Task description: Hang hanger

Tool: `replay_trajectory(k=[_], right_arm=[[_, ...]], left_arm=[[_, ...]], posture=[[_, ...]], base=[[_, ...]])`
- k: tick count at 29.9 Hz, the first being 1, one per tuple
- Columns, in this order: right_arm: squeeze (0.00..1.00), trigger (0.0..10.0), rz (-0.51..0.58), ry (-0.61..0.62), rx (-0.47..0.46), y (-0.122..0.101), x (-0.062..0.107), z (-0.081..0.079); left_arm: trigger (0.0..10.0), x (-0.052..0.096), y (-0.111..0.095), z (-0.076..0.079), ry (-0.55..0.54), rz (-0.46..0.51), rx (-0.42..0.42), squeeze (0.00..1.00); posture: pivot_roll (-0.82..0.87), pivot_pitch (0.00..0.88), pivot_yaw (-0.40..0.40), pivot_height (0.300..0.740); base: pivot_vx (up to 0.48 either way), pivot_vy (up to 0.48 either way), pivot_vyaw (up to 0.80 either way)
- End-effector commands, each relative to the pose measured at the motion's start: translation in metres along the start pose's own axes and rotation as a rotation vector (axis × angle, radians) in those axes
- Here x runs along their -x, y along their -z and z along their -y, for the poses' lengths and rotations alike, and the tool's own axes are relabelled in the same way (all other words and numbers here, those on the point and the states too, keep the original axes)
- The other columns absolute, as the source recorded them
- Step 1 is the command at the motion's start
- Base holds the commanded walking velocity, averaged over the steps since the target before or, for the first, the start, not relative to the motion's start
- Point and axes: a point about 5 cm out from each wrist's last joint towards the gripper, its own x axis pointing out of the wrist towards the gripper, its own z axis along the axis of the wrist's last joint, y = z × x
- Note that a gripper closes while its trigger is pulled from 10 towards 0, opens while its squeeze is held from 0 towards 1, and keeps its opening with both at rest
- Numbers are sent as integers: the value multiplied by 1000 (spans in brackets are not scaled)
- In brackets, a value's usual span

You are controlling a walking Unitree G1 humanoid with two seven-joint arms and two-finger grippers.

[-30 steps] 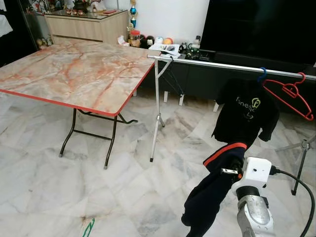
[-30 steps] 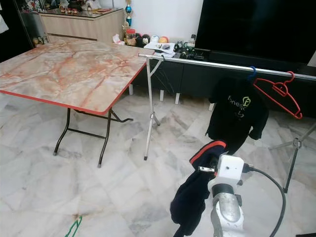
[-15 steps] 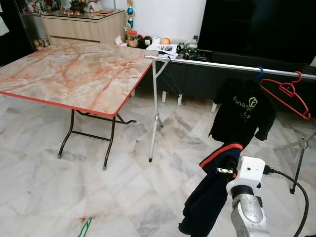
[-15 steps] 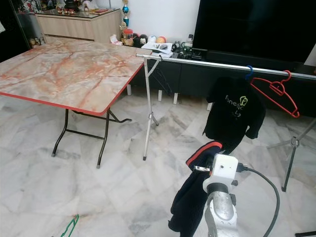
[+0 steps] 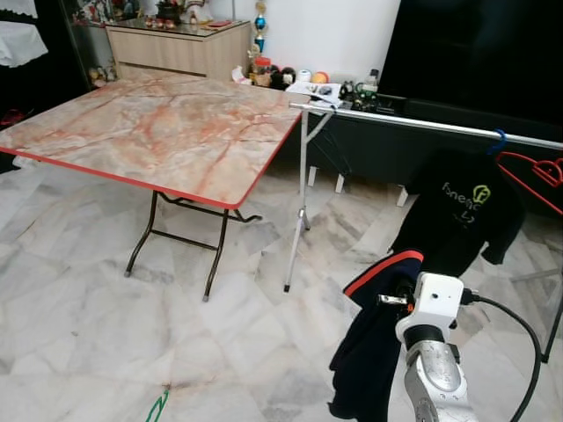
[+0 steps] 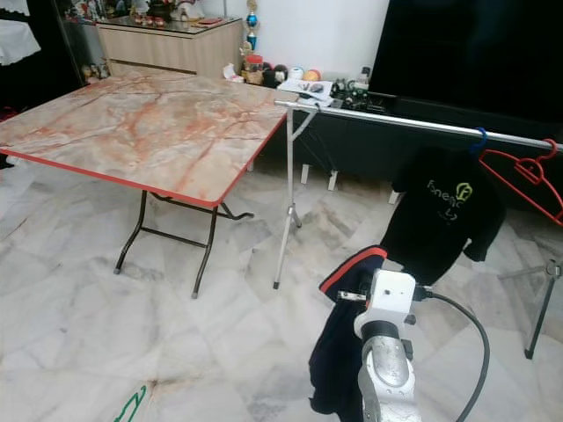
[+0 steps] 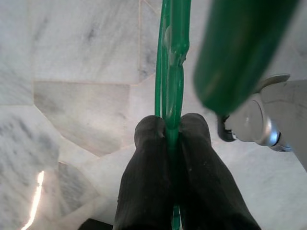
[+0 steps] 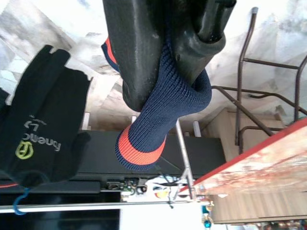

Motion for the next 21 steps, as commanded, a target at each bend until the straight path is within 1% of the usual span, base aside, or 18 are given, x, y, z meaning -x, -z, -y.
replay_trajectory(k=[1, 9, 11, 21], right_arm=[[0, 10000, 25, 2, 7, -7, -3, 0], [0, 10000, 17, -7, 1, -6, -4, -2], [0, 10000, 15, -3, -19, -6, -4, -3], [0, 10000, 12, -9, -16, -6, -5, -4]], left_arm=[[10000, 0, 2, -2, -4, -13, -5, 0], [10000, 0, 2, -1, -3, -17, -1, 0], [10000, 0, 2, 0, -1, -18, -1, 0], [10000, 0, 0, 1, 2, -17, 6, 0]], posture=[[97, 0, -21, 740], [98, 0, -24, 740], [98, 0, -26, 740], [103, 0, -31, 740]], base=[[0, 368, 0], [0, 362, 0], [0, 362, 0], [0, 361, 0]])
